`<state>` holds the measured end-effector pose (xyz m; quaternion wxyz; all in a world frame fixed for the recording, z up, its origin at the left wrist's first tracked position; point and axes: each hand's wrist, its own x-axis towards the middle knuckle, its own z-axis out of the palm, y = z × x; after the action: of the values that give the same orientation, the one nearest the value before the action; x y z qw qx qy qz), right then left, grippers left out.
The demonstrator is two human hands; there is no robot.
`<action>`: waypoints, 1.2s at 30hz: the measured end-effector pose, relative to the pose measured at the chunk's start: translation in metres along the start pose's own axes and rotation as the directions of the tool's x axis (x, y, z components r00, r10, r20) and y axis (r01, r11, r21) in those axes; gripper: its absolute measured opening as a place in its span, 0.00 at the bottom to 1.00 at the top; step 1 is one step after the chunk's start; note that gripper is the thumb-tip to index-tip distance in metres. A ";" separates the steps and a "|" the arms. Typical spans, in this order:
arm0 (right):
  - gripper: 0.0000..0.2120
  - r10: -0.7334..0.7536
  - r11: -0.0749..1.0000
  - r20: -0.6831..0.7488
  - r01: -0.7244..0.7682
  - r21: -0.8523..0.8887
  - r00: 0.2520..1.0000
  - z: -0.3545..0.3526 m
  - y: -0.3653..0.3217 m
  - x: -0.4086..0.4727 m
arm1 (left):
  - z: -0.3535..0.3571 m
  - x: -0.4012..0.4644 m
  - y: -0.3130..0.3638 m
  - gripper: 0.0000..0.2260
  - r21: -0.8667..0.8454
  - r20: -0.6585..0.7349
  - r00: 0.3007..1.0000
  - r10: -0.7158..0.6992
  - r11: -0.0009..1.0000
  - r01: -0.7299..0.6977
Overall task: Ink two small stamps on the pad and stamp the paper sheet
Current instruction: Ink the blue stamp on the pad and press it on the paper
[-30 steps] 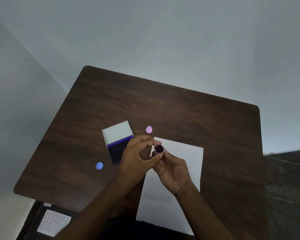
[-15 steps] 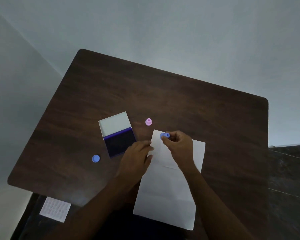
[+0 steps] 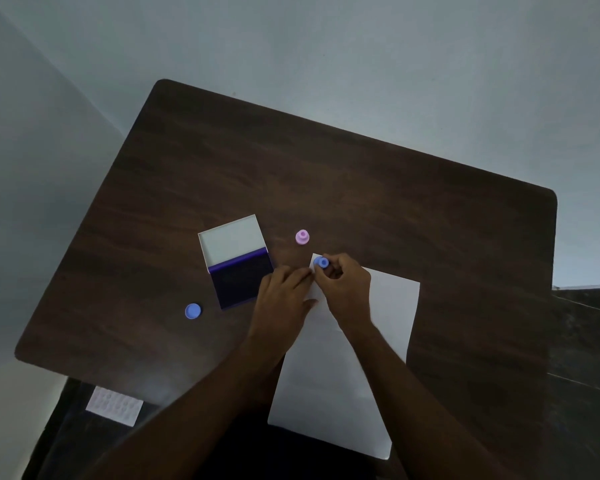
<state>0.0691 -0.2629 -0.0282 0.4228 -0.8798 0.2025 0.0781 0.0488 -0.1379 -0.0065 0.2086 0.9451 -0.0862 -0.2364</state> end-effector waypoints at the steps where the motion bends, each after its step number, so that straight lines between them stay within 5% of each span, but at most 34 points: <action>1: 0.16 0.001 1.000 0.008 -0.001 -0.002 1.000 0.001 0.000 0.001 | 0.000 0.000 -0.001 0.25 -0.016 0.022 1.000 0.000 1.000 0.001; 36: 0.19 0.112 0.984 0.138 -0.090 -0.154 0.984 0.005 -0.012 0.005 | 0.013 0.009 -0.017 0.18 0.169 -0.091 0.987 0.134 0.979 -0.118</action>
<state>0.0790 -0.2537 -0.0249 0.3660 -0.8891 0.2092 0.1784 0.0511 -0.1295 -0.0282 0.1495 0.9624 -0.1542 -0.1664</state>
